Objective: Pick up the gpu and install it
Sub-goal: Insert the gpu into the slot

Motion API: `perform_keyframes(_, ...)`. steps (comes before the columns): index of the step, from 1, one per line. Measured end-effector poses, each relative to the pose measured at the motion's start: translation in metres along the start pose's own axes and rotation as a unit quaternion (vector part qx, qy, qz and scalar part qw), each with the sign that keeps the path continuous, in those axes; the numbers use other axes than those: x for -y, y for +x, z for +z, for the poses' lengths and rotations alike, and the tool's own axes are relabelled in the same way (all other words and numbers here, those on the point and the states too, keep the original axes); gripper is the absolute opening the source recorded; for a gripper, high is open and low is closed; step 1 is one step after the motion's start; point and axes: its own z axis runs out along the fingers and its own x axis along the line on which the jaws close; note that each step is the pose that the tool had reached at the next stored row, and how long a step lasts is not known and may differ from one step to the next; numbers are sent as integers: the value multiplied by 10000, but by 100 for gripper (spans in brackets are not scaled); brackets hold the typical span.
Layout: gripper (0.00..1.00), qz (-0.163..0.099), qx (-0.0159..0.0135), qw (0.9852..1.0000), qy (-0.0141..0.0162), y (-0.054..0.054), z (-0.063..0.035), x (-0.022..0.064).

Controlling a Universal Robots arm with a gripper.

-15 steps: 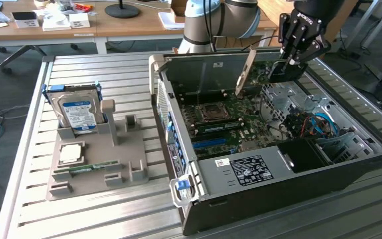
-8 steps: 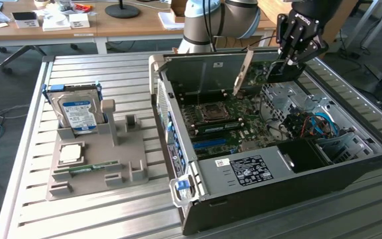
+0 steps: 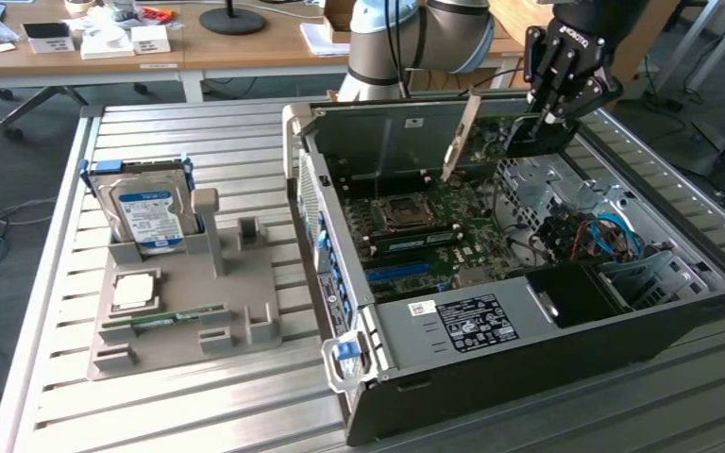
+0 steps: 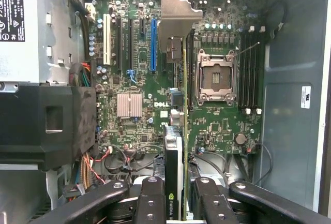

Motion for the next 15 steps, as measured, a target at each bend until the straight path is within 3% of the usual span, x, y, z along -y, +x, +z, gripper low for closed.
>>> perform_keyframes(6,27,1,0,10000,1,0,0,-13)
perform_keyframes(15,27,0,0,10000,3,4,7,-173)
